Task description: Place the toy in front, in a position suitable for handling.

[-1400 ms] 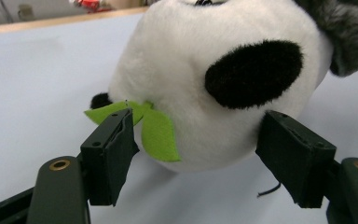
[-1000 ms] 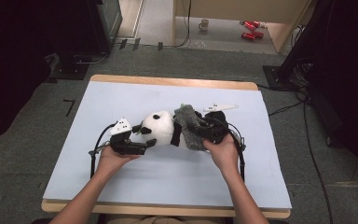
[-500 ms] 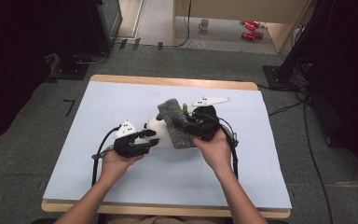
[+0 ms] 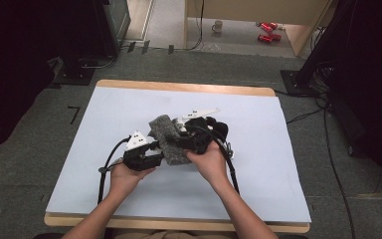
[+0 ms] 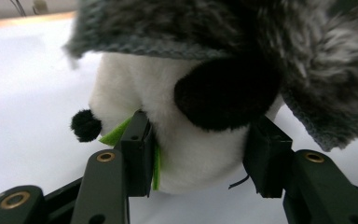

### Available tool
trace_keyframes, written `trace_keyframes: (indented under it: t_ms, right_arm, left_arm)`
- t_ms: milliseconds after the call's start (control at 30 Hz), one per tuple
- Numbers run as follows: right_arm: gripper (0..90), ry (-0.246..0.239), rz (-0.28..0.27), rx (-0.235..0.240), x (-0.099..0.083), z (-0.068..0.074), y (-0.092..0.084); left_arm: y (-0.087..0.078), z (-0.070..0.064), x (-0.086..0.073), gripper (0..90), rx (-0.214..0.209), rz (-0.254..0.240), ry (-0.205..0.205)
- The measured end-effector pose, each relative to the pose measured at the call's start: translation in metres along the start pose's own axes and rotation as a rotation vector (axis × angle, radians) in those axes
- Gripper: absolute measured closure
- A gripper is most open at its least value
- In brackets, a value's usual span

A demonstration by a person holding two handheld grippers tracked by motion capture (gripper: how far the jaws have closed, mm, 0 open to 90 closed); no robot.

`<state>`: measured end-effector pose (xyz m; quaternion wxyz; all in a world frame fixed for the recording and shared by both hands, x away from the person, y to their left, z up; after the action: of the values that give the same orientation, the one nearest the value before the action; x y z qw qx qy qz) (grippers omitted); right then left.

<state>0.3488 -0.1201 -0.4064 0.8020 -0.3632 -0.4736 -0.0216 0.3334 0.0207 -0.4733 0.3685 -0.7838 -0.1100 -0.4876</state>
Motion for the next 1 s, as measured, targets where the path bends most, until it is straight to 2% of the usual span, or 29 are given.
trace_keyframes:
  t_ms: [200, 267, 500, 567, 667, 867, 1000]
  right_arm:
    - [77.3, -0.067, 0.024, -0.047, -0.008, -0.007, 0.002]
    - [77.3, -0.068, 0.028, -0.064, -0.009, -0.009, 0.001]
    - [77.1, -0.040, 0.027, -0.097, -0.014, -0.023, -0.009]
    - [76.8, -0.029, 0.031, -0.116, -0.016, -0.032, -0.014]
    - [77.3, 0.022, 0.023, -0.118, -0.019, -0.045, -0.022]
    - [77.5, -0.002, 0.037, -0.156, -0.019, -0.049, -0.028]
    - [77.4, -0.003, 0.031, -0.204, -0.019, -0.056, -0.040]
  left_arm:
    - [0.005, 0.001, -0.003, 51.2, 0.018, 0.044, -0.004]
    - [0.006, 0.004, -0.004, 51.5, 0.018, 0.055, -0.020]
    - [0.006, 0.012, -0.004, 51.9, 0.013, 0.074, -0.057]
    - [0.006, 0.015, -0.004, 52.0, 0.009, 0.075, -0.076]
    - [0.005, 0.016, -0.003, 52.2, 0.000, 0.071, -0.078]
    - [0.005, 0.020, -0.002, 52.4, -0.014, 0.075, -0.086]
    - [0.006, 0.022, -0.002, 52.9, -0.023, 0.079, -0.094]
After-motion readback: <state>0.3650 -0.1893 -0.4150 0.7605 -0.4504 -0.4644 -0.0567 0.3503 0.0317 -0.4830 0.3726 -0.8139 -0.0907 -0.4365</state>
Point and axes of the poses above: each handheld gripper's, and its own axes: y roughly forward along the jaws, x roughly out of its top, z roughly to its left, the point moved 5 cm from there along y, roughly forward along the jaws, and after that the axes turned 4 degrees about -y, right-handed, at the moved point
